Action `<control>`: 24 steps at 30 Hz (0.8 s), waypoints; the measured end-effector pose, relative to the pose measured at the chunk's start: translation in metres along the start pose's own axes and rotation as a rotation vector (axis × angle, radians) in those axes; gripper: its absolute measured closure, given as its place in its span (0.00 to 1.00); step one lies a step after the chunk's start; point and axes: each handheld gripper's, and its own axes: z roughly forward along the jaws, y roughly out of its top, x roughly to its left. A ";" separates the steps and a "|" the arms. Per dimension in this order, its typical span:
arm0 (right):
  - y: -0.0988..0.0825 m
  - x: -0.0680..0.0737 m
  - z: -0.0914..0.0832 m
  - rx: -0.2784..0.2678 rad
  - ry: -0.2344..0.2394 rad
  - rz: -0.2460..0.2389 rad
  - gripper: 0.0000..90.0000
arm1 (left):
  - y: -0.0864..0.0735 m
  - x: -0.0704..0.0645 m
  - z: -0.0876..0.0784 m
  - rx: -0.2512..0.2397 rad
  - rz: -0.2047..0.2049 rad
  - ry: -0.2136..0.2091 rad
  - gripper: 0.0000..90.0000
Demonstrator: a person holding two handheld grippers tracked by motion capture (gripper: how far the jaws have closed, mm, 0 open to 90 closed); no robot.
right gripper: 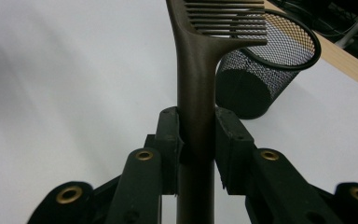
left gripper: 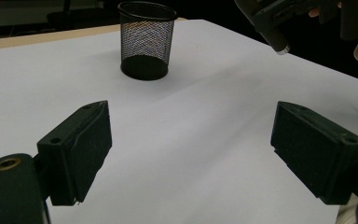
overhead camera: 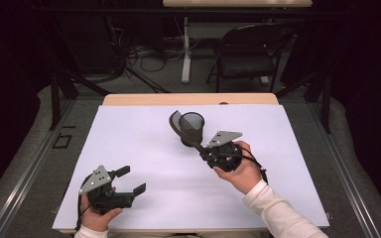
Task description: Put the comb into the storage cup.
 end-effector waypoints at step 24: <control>-0.004 0.012 0.003 -0.155 -0.051 -0.012 0.81 | -0.001 0.001 0.002 0.001 -0.010 0.010 0.15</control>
